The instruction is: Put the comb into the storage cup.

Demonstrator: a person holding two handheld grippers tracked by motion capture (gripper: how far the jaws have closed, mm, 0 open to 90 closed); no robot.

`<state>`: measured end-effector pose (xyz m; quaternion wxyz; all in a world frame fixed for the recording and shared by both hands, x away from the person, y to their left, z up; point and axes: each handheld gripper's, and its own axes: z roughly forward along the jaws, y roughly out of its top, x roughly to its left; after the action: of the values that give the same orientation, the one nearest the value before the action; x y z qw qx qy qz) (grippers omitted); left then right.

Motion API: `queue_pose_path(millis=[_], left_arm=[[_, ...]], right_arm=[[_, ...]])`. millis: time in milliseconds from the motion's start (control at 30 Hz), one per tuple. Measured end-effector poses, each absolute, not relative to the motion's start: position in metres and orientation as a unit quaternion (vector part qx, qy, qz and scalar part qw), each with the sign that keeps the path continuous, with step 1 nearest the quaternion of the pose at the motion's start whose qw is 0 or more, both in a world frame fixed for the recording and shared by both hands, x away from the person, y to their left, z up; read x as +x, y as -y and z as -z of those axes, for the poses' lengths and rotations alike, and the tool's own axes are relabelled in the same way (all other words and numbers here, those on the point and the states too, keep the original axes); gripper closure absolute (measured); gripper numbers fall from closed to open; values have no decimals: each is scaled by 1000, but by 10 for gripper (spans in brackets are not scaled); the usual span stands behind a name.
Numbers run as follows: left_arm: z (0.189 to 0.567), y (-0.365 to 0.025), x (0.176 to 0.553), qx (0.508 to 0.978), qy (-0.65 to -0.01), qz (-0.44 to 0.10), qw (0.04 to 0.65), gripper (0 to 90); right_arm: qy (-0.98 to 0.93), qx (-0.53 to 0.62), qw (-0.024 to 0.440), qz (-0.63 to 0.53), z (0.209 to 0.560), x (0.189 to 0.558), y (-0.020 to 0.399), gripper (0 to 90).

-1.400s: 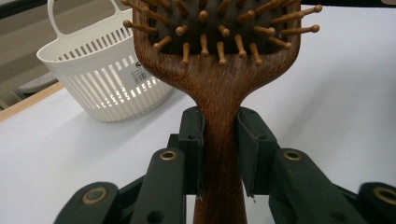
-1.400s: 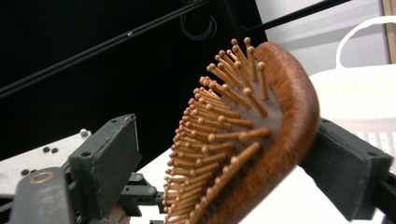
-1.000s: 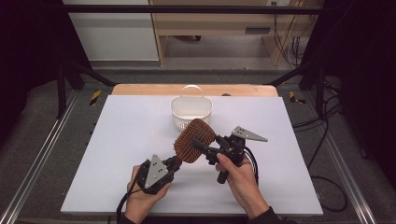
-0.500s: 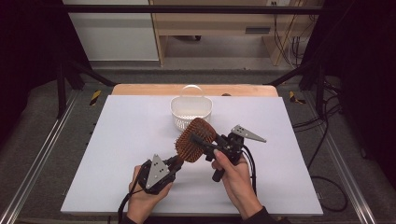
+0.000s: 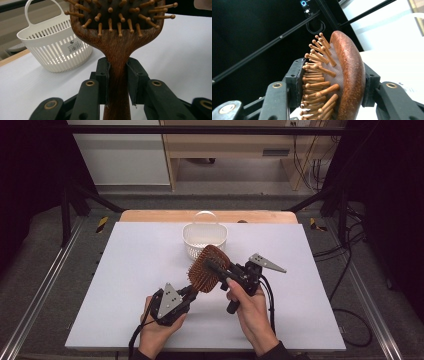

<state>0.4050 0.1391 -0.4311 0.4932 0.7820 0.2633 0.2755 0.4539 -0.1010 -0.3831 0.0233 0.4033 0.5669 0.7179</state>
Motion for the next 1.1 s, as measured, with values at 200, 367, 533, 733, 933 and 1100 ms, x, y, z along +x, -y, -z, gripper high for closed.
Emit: queue_pose_path(millis=[200, 367, 533, 733, 933, 1100], left_arm=[[432, -137, 408, 779, -270, -265, 500, 723], [433, -136, 411, 774, -277, -260, 506, 718], [429, -141, 411, 762, -292, -261, 516, 595], [430, -168, 403, 736, -327, -280, 523, 395], [445, -211, 396, 702, -381, -316, 513, 212], [459, -235, 400, 685, -417, -320, 505, 88]], right_arm=[[-577, 406, 42, -708, 378, 453, 99, 512], [-583, 406, 57, -701, 373, 453, 95, 518], [-588, 406, 80, -695, 364, 457, 94, 516], [-580, 413, 105, -694, 347, 468, 101, 513], [-563, 421, 133, -699, 328, 479, 105, 510], [-548, 430, 147, -702, 317, 492, 103, 508]])
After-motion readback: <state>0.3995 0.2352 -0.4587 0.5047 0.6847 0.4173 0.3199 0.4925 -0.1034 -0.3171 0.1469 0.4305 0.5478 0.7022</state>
